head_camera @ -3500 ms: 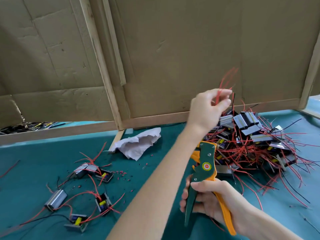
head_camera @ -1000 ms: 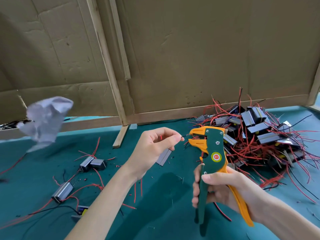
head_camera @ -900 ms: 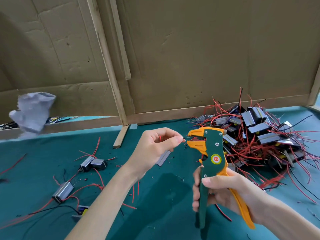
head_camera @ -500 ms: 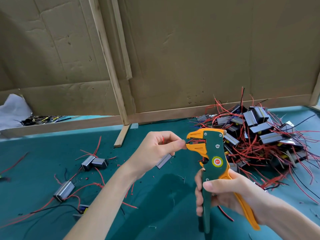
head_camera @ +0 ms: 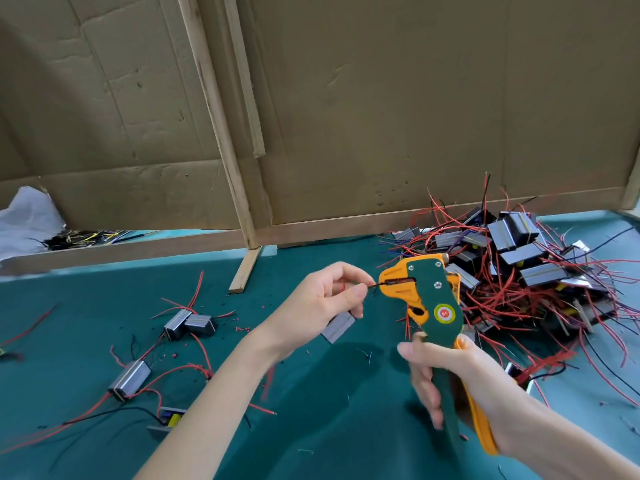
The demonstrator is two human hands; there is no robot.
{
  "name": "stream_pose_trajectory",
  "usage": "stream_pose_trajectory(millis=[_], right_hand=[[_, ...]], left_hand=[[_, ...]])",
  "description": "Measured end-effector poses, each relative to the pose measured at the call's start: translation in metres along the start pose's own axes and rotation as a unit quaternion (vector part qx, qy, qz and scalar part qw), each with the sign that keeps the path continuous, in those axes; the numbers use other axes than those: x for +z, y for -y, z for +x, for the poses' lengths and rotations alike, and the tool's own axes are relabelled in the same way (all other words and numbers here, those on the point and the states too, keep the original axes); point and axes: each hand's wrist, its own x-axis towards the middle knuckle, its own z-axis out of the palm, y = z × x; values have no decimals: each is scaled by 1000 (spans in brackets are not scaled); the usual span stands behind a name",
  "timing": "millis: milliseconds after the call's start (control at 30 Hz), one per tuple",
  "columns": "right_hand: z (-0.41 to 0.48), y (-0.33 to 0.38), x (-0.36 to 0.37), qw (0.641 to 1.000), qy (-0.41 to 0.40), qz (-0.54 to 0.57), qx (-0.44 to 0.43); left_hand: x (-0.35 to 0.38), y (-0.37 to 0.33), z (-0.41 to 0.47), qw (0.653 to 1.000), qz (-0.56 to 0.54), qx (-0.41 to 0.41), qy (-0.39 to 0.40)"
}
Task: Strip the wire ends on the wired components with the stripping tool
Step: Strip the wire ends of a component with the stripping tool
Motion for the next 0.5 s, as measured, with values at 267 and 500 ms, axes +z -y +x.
stream_pose_trajectory(millis=[267,500], right_hand=[[8,8,-2,992,9,111,59],[6,6,5,991,11,113,67]], left_hand=[[10,58,0,987,111,-77,-86],[23,59,2,978,110,-90,-152]])
